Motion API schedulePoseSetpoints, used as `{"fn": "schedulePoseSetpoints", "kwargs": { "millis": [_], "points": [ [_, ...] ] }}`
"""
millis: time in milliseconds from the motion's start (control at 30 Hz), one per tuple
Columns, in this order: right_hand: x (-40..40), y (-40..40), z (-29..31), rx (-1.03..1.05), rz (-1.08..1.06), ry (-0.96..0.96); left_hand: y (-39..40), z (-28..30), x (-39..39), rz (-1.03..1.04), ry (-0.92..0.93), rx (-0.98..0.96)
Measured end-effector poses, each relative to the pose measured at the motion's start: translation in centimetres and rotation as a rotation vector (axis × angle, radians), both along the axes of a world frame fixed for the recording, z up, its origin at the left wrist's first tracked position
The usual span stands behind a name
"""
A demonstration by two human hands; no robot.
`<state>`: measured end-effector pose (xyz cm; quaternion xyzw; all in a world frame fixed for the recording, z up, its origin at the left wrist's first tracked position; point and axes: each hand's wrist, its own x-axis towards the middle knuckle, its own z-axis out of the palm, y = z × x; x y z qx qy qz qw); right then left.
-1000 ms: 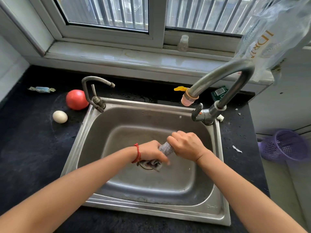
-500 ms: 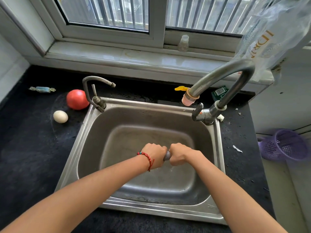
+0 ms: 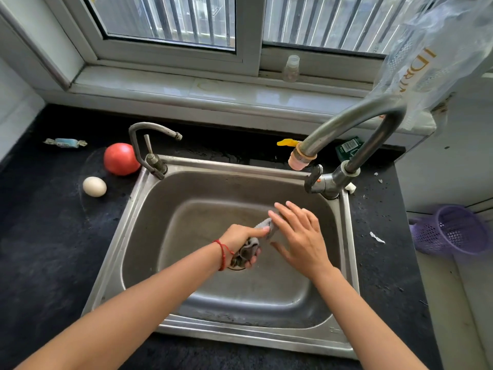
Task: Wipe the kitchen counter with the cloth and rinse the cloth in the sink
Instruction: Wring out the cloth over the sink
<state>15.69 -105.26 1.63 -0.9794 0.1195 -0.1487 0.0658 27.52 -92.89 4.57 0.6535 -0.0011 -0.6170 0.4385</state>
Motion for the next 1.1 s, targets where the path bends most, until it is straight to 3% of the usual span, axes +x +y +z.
{"fn": "schedulePoseSetpoints", "kwargs": {
  "millis": [67,167,233,300,400,500,600,667,867,1100],
  "points": [
    [-0.4,0.1,-0.6,-0.052,0.068,-0.125,0.6,0.5,-0.4,-0.124,0.369,-0.057],
    [0.6,-0.6,1.2,-0.088,0.193,-0.339,1.4,0.7,-1.1,-0.262,0.672,-0.267],
    [1.2,-1.5,2.6,-0.175,0.298,-0.356,1.7,0.9,-1.0,-0.310,0.737,-0.345],
    [1.6,-2.1,3.9,-0.265,0.368,-0.340,1.7,1.4,-0.4,-0.386,0.683,-0.358],
    [1.6,-2.6,4.6,-0.354,0.419,-0.303,1.4,2.9,-0.1,-0.504,0.431,-0.353],
    [1.3,-2.4,3.6,-0.402,0.388,-0.208,0.7,2.7,-0.7,-0.570,-0.147,-0.181],
    [1.5,-1.1,2.2,-0.307,0.278,0.131,0.3,1.3,-1.0,-0.697,-0.746,-0.028],
    [1.7,0.2,1.3,-0.188,0.150,0.354,0.3,0.5,-0.8,-0.826,-1.029,0.045],
    [1.5,2.6,-0.7,0.388,-0.246,0.496,-1.0,-0.7,1.2,-1.238,-1.364,0.043],
    [1.4,3.3,-1.2,0.878,-0.370,0.459,-1.9,-0.6,1.9,-1.508,-1.494,-0.021]
  ]
}}
